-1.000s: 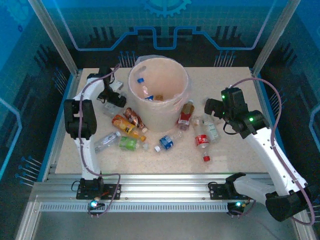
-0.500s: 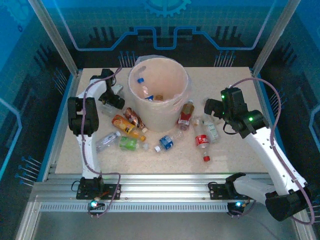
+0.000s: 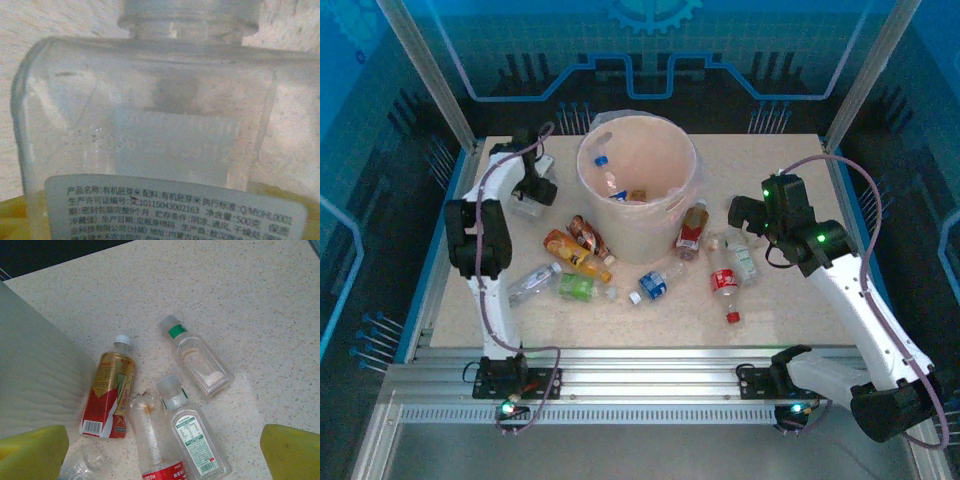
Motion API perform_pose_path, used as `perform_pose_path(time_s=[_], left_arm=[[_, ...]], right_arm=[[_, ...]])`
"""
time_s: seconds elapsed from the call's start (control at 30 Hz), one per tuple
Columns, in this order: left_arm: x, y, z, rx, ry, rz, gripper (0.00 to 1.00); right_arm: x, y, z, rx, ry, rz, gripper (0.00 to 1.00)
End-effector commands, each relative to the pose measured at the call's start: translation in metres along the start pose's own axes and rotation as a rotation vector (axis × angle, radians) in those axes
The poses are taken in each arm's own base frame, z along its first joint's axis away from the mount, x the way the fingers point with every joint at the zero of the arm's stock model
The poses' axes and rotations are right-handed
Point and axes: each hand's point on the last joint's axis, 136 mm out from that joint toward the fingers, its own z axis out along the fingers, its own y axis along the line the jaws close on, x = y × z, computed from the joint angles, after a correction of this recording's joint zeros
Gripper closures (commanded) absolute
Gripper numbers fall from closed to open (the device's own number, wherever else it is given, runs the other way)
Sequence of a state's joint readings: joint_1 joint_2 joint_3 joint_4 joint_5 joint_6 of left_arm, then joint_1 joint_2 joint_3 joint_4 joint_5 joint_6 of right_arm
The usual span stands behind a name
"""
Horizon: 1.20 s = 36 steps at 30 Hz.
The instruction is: Put the plastic bottles in the bin
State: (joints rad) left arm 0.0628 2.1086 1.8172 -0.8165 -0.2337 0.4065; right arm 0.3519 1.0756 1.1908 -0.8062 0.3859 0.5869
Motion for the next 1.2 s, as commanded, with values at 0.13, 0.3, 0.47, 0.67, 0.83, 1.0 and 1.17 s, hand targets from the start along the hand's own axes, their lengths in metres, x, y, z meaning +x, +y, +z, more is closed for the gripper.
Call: perform_pose_path(time_s=[0.13, 0.3, 0.47, 0.67, 0.83, 1.0, 1.17], left_arm=[[-0.039, 0.053, -0.152, -0.161, -0.342, -0.211, 0.3], [-0.047, 0.041, -0.23, -0.094, -0.545, -0.296, 0.3], [-0.057, -0.005, -0.3, 0.075, -0.758, -0.295, 0.29], [-0.072, -0.076, -0.369, 0.415, -0.973, -0.281, 0.31], [-0.087, -0.135, -0.391, 0.582, -1.011, -0.216, 0.32], [-0.105, -0.201, -0.386, 0.676, -0.955, -0.12, 0.32], [-0.112, -0.25, -0.364, 0.639, -0.858, -0.032, 0.3]], right_arm=[[0.001, -0.009, 0.004, 0.031, -0.006, 0.0, 0.0], [0.001, -0.01, 0.005, 0.04, -0.014, -0.004, 0.0], [0.002, -0.013, 0.007, 0.055, -0.016, -0.004, 0.0], [0.005, -0.019, 0.007, 0.083, -0.01, -0.007, 0.0], [0.009, -0.021, 0.006, 0.082, -0.009, -0.005, 0.0], [0.01, -0.023, 0.004, 0.083, -0.01, -0.013, 0.0], [0.011, -0.027, 0.001, 0.099, -0.007, -0.014, 0.0]])
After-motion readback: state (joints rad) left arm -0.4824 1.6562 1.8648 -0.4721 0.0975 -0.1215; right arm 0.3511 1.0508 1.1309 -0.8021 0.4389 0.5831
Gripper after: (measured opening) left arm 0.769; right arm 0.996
